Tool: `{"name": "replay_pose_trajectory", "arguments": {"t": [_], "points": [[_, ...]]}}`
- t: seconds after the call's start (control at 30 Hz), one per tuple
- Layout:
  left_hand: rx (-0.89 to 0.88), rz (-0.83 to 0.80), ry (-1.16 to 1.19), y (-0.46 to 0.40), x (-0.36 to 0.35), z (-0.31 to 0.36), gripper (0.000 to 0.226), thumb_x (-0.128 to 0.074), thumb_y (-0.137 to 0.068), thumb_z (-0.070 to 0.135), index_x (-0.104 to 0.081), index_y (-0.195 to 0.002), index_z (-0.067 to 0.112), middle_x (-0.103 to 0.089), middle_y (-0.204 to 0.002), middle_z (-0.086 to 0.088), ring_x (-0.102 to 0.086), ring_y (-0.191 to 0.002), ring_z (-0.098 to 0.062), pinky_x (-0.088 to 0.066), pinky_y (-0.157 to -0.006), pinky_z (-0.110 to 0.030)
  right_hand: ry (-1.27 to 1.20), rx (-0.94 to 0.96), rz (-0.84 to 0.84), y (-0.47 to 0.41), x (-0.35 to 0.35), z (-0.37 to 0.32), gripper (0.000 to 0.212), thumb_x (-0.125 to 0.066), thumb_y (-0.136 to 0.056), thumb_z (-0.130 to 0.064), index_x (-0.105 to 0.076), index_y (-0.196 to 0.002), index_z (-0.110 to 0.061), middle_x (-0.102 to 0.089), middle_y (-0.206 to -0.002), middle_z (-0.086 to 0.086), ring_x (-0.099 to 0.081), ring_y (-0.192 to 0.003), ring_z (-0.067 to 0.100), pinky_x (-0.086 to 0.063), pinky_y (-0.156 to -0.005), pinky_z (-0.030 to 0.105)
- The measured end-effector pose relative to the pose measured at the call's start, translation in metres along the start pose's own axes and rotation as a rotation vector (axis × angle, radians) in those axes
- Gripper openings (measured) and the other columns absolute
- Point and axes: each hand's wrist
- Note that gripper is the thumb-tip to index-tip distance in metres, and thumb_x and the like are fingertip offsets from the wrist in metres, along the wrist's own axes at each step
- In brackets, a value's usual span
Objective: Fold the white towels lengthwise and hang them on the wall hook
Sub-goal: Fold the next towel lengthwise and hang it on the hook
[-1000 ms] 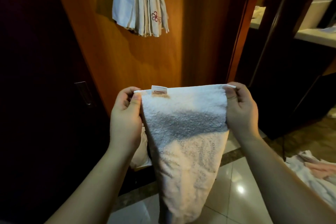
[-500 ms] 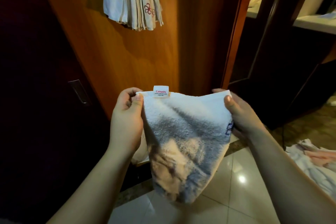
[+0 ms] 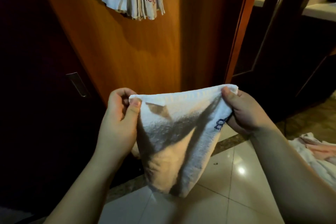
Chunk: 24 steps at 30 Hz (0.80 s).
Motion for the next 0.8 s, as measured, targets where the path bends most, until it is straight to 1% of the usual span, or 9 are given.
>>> {"name": "replay_pose_trajectory", "arguments": {"t": [0.07, 0.13, 0.23, 0.33, 0.43, 0.5, 0.6, 0.73, 0.8], "points": [[0.133, -0.133, 0.161, -0.002, 0.007, -0.002, 0.018, -0.063, -0.096, 0.011, -0.059, -0.098, 0.029, -0.062, -0.077, 0.010, -0.055, -0.067, 0.003, -0.044, -0.060, -0.012, 0.042, 0.022, 0.017, -0.003, -0.002, -0.001, 0.055, -0.091, -0.057, -0.051, -0.079, -0.092, -0.011, -0.074, -0.099, 0.018, -0.072, -0.093, 0.028, -0.058, -0.084, 0.037], [0.240, -0.308, 0.229, -0.002, 0.012, -0.009, 0.018, -0.076, -0.081, 0.015, -0.067, -0.092, 0.026, -0.066, -0.079, 0.007, -0.061, -0.072, -0.008, -0.048, -0.062, -0.019, 0.100, 0.037, 0.052, -0.003, -0.002, -0.002, 0.045, -0.083, -0.066, -0.051, -0.079, -0.089, -0.013, -0.075, -0.094, 0.014, -0.072, -0.089, 0.024, -0.059, -0.082, 0.035], [0.358, -0.484, 0.195, 0.005, 0.015, -0.023, 0.018, -0.077, -0.068, 0.024, -0.070, -0.084, 0.025, -0.065, -0.078, -0.001, -0.056, -0.072, -0.023, -0.042, -0.066, -0.035, 0.200, 0.066, 0.077, 0.005, -0.006, -0.008, 0.030, -0.061, -0.084, -0.038, -0.073, -0.087, -0.010, -0.075, -0.079, 0.004, -0.072, -0.074, 0.014, -0.058, -0.069, 0.025], [0.316, -0.552, 0.091, 0.007, 0.013, -0.032, 0.023, -0.070, -0.060, 0.042, -0.066, -0.078, 0.027, -0.061, -0.074, 0.006, -0.053, -0.071, -0.010, -0.040, -0.066, -0.029, 0.336, 0.057, 0.077, 0.010, -0.006, -0.006, 0.024, -0.051, -0.096, -0.025, -0.069, -0.093, -0.009, -0.074, -0.073, 0.002, -0.071, -0.067, 0.011, -0.055, -0.061, 0.020], [0.318, -0.535, 0.116, 0.004, 0.004, -0.041, 0.020, -0.067, -0.056, 0.039, -0.064, -0.070, 0.025, -0.062, -0.075, 0.009, -0.057, -0.075, -0.007, -0.044, -0.068, -0.026, 0.424, 0.045, 0.105, 0.009, -0.003, -0.003, 0.024, -0.051, -0.099, -0.024, -0.071, -0.093, -0.012, -0.075, -0.074, 0.002, -0.070, -0.067, 0.011, -0.055, -0.062, 0.020], [0.390, -0.475, 0.274, 0.003, -0.005, -0.051, 0.012, -0.068, -0.056, 0.023, -0.065, -0.067, 0.023, -0.068, -0.080, 0.009, -0.062, -0.083, -0.010, -0.048, -0.072, -0.026, 0.409, 0.013, 0.121, 0.008, -0.003, -0.002, 0.024, -0.049, -0.101, -0.020, -0.069, -0.090, -0.010, -0.073, -0.069, 0.001, -0.069, -0.062, 0.009, -0.053, -0.058, 0.018], [0.544, -0.340, 0.596, 0.000, -0.018, -0.061, 0.017, -0.059, -0.068, 0.005, -0.057, -0.084, 0.010, -0.070, -0.082, -0.003, -0.064, -0.079, -0.020, -0.051, -0.064, -0.028, 0.347, -0.062, 0.146, 0.002, -0.005, 0.001, 0.025, -0.046, -0.102, -0.015, -0.066, -0.090, -0.006, -0.073, -0.068, 0.002, -0.070, -0.061, 0.010, -0.054, -0.057, 0.019], [0.652, -0.156, 0.638, -0.002, -0.030, -0.059, 0.013, -0.051, -0.093, -0.001, -0.057, -0.092, 0.011, -0.074, -0.077, -0.004, -0.068, -0.067, -0.014, -0.051, -0.051, -0.021, 0.240, -0.159, 0.212, -0.009, -0.002, 0.014, 0.025, -0.052, -0.098, -0.023, -0.065, -0.104, -0.002, -0.077, -0.092, 0.011, -0.074, -0.087, 0.023, -0.059, -0.078, 0.031], [0.729, -0.100, 0.641, -0.003, -0.035, -0.060, 0.015, -0.049, -0.097, 0.000, -0.061, -0.100, 0.009, -0.077, -0.086, -0.009, -0.072, -0.069, -0.015, -0.054, -0.053, -0.024, 0.165, -0.232, 0.269, -0.011, -0.001, 0.025, 0.039, -0.060, -0.091, -0.030, -0.063, -0.115, 0.000, -0.073, -0.109, 0.018, -0.071, -0.104, 0.032, -0.054, -0.094, 0.042]]}}
Point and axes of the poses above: each hand's wrist, its own y-axis away from the middle knuckle, its own x-axis out of the back of the hand, z = x × y
